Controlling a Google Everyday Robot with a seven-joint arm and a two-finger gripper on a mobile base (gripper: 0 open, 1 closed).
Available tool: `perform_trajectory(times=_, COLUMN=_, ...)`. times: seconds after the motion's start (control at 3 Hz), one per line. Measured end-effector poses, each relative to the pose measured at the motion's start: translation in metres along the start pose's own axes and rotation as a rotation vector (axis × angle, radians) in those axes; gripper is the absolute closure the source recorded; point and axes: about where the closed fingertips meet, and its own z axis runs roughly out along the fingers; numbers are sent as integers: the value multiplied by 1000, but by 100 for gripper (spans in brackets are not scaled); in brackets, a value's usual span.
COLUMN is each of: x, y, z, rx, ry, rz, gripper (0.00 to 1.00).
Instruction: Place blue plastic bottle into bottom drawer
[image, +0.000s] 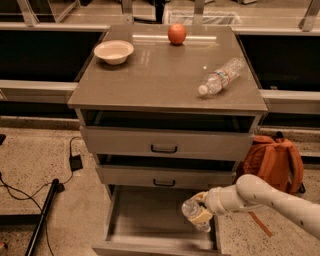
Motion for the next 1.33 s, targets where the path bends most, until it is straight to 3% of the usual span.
perform_trajectory(times=0.67, x=9, y=3, z=18, rx=-2, ry=-25, rz=29, gripper=100)
perform_trajectory(times=1.0, x=15, y=-22, z=56, rx=38, ry=-90, rz=52, gripper=100)
perform_trajectory(times=1.33, x=50, y=-36, z=120, rx=37, ry=-101, rz=123, gripper=100)
